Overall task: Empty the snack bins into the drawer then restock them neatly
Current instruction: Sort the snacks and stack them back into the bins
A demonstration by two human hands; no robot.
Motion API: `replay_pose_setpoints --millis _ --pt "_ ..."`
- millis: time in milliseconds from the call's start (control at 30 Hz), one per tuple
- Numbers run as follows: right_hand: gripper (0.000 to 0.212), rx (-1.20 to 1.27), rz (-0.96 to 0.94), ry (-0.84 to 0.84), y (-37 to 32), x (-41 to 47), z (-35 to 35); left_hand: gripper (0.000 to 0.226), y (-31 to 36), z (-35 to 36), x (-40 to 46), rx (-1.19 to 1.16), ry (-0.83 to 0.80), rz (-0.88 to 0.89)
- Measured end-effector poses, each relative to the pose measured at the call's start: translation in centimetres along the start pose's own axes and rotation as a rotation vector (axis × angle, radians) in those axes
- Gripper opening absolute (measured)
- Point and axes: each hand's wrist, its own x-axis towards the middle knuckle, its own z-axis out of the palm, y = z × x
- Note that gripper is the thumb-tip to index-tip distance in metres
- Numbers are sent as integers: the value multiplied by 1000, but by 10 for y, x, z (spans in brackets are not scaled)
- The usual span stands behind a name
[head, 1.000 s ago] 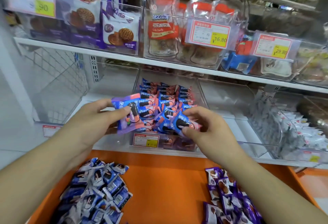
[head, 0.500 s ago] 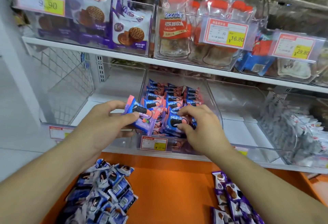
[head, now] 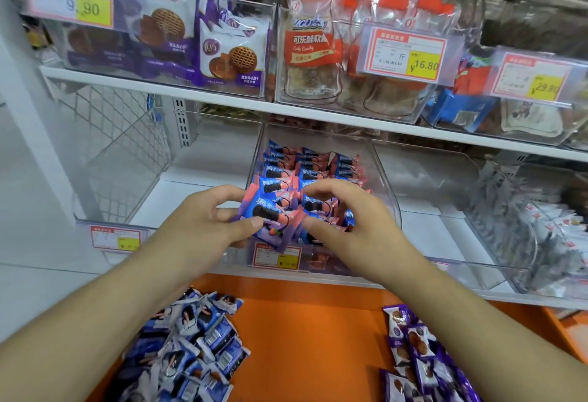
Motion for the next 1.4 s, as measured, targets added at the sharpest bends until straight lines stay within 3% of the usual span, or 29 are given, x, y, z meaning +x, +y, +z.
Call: replay_pose_setpoints --millis 133,267,367,733,900,967,1100,1267,1400 --pt "21 91 -8 27 -15 11 20 27 -4 6 2 52 -2 73" --pt "15 -29 36 80 -8 24 32 38 -12 0 7 478 187 216" --pt "14 -167 -19 54 2 38 41 45 -12 -3 5 649 203 260" --pt "21 -531 -160 28 23 56 68 46 -17 -4 6 713 165 245" --pt "38 -422 -190 44 14 37 46 43 -15 -6 -1 749 151 348" --pt "37 -312 -240 38 9 17 30 38 -11 -5 -10 717 69 388" --pt "28 -75 -199 -205 14 -53 17 27 -27 7 -29 625 -273 263" --pt "41 -223 88 -765 96 -135 53 36 -121 42 -32 899 -661 48" --pt "48 -316 256 -1012 181 -177 84 49 -207 58 -17 1011 -818 -75"
